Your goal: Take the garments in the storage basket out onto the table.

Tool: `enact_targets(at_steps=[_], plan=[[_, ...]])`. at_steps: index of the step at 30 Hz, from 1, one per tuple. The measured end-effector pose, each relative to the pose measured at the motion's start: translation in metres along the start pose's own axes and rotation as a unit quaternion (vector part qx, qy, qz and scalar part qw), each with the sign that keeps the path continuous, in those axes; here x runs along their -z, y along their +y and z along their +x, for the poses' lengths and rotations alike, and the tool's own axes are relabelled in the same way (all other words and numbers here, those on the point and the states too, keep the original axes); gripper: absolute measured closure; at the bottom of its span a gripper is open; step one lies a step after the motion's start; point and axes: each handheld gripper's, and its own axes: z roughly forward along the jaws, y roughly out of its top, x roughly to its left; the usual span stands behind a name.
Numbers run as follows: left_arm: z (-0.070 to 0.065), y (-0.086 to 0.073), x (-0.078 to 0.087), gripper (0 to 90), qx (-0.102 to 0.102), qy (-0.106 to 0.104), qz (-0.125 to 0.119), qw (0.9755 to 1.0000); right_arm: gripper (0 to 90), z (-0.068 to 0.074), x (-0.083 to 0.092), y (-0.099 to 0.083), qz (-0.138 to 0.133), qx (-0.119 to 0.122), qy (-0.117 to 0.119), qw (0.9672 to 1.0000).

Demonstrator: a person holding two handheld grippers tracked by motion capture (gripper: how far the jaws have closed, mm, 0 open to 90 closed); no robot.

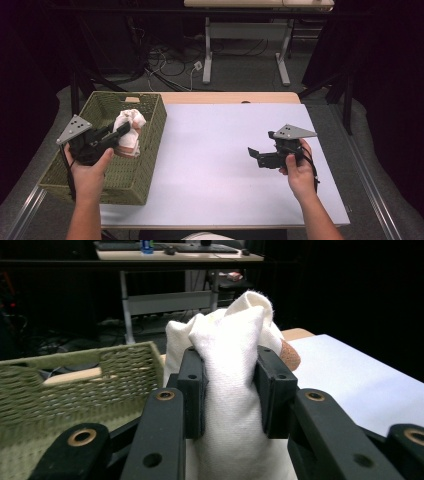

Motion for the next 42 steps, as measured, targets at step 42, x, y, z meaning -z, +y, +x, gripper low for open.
enact_targets(at_steps=[42], plan=[[-0.083,-0.014,-0.050,68.8,-0.045,-0.120,0.031,0.9913,10.0,0.002,-0.001,-0.001,0.006,0.003,0.002,1.0000]])
